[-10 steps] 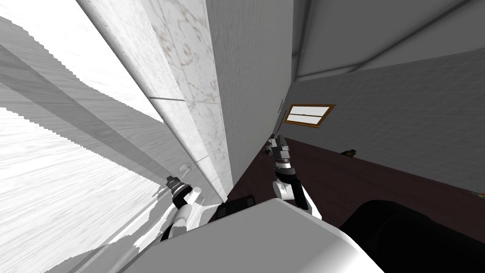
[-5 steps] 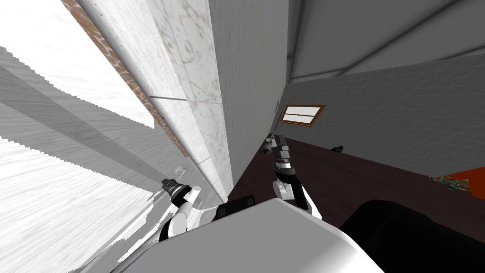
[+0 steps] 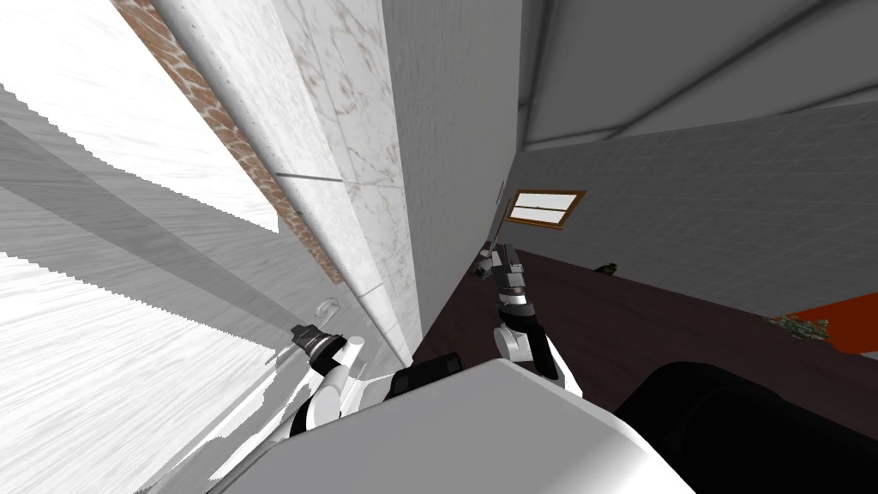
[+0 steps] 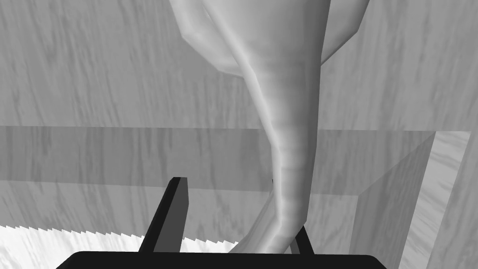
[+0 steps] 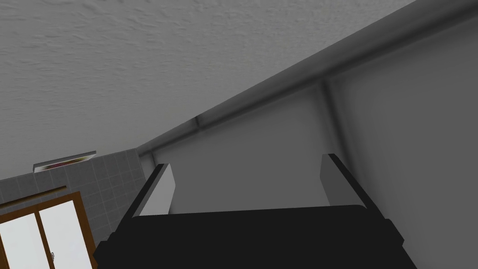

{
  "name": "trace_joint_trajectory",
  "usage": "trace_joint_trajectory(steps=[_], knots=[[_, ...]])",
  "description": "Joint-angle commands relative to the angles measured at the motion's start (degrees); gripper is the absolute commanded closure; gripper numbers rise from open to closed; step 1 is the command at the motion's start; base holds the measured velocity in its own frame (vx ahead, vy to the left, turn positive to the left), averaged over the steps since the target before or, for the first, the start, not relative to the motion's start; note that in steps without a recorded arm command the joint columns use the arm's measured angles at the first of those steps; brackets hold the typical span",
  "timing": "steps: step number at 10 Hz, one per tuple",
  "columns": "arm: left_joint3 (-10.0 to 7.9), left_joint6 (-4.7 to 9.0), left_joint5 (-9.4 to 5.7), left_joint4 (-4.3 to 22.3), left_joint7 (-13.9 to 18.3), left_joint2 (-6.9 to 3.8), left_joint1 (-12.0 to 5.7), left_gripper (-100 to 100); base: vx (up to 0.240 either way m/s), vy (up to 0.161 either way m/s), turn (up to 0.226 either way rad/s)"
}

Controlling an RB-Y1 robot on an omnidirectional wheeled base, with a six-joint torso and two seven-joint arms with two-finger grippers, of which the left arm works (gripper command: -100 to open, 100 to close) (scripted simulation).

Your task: Push the door open

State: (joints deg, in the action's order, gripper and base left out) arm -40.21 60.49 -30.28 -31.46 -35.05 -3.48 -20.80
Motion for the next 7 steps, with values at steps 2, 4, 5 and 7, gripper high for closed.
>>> trace_joint_trajectory(steps=[2,4,5,7], knots=[[-0.07,-0.03,0.07,-2.3,-0.3,-0.27,0.27,100,0.0,0.0,0.0],[-1.39,1.11,-0.52,-1.6,-1.0,-0.14,-0.36,100,-0.023,0.039,-0.111],[-2.71,2.25,-1.1,-0.9,-1.8,0.0,-0.98,100,-0.027,0.047,-0.134],[-2.71,2.25,-1.1,0.1,-1.8,0.0,-0.98,100,-0.012,0.02,-0.057]])
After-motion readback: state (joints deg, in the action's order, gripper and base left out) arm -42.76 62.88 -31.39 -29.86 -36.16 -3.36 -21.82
